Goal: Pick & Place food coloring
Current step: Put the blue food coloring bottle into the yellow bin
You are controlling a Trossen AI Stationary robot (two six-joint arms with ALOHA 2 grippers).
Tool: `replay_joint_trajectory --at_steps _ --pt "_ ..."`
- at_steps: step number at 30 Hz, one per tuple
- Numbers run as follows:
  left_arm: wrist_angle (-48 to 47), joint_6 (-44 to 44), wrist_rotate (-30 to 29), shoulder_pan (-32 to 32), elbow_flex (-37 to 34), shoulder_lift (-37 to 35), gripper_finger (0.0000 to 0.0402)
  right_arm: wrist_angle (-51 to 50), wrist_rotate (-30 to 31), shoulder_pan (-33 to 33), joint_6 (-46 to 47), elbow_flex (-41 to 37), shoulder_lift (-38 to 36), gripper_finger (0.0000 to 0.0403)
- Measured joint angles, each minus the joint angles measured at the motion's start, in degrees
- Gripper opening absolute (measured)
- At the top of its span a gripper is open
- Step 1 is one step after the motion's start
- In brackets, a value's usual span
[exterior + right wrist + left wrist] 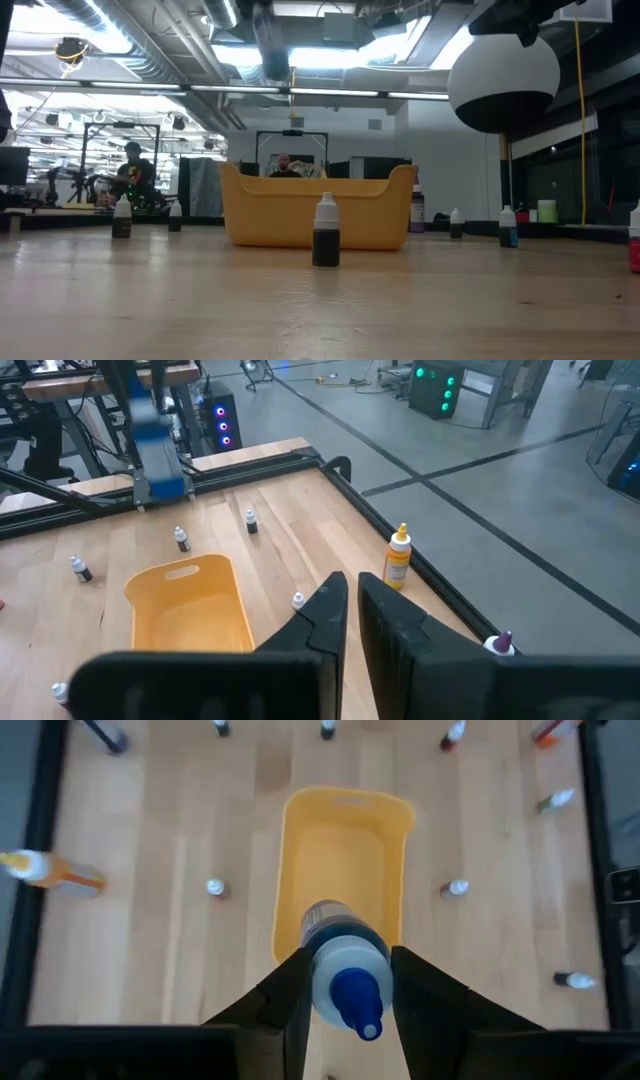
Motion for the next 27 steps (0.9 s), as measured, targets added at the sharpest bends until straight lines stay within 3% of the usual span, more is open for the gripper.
replay_joint_trajectory --at_steps 14,27 --pt "22.1 -3.95 -2.6 -2.89 -25.87 0.04 0.0113 0.02 0.02 0.0 -0.02 0.0 0.0 0.0034" --pt "27.57 -6.12 -3.68 -2.96 -31.71 2.91 0.0114 0.0 0.05 0.0 -0.24 0.0 0.02 0.0034"
